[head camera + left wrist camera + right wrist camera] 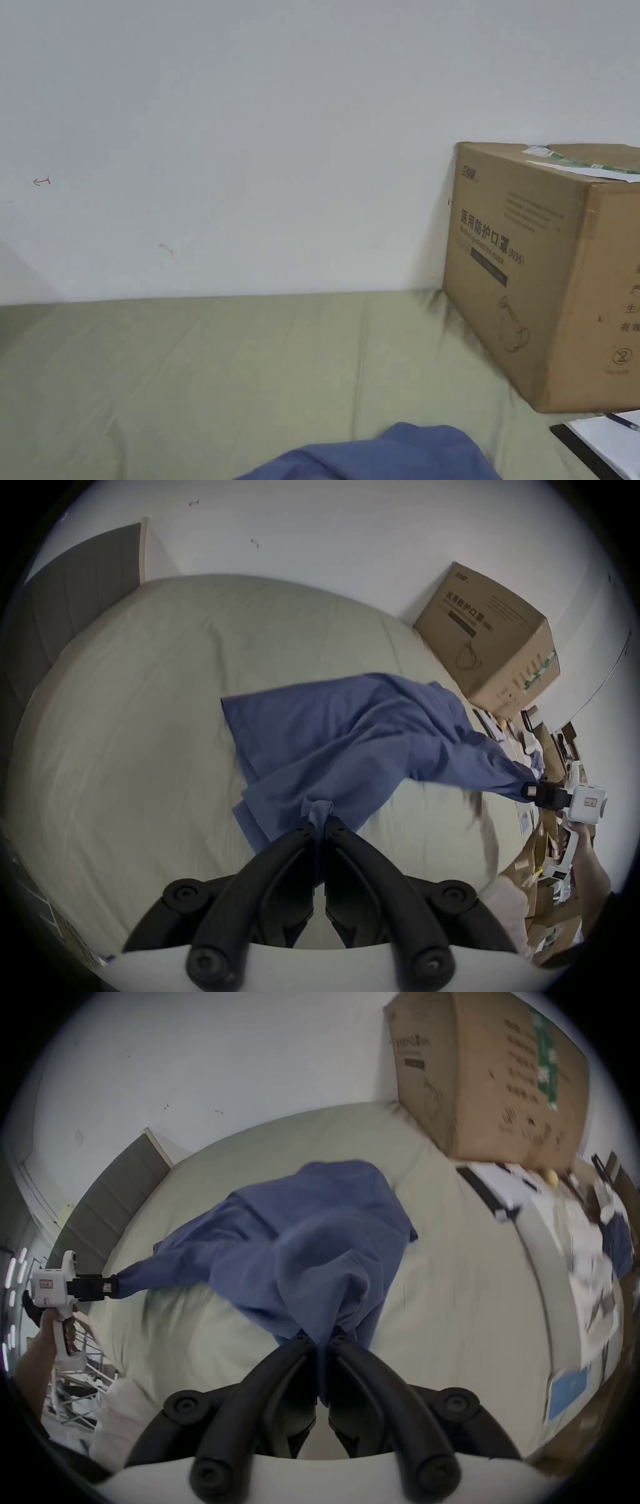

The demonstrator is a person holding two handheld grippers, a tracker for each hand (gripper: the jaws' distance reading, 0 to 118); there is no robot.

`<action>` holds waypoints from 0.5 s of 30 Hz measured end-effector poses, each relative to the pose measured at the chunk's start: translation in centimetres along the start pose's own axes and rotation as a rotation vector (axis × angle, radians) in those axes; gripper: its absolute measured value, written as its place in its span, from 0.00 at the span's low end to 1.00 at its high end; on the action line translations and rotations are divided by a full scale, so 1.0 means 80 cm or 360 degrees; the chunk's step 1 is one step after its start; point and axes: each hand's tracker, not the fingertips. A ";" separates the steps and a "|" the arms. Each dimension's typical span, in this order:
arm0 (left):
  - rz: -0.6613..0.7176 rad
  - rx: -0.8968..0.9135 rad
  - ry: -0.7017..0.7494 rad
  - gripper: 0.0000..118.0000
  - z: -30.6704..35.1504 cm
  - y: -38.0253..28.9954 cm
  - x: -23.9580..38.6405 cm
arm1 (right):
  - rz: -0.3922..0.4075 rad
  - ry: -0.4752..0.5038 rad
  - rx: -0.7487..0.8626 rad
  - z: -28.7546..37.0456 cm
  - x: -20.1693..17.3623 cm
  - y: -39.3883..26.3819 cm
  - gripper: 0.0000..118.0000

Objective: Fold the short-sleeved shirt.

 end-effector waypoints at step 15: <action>0.0107 0.0033 0.0061 0.62 0.051 -0.082 -0.012 | -0.0119 -0.0143 0.0016 0.030 0.011 -0.062 0.64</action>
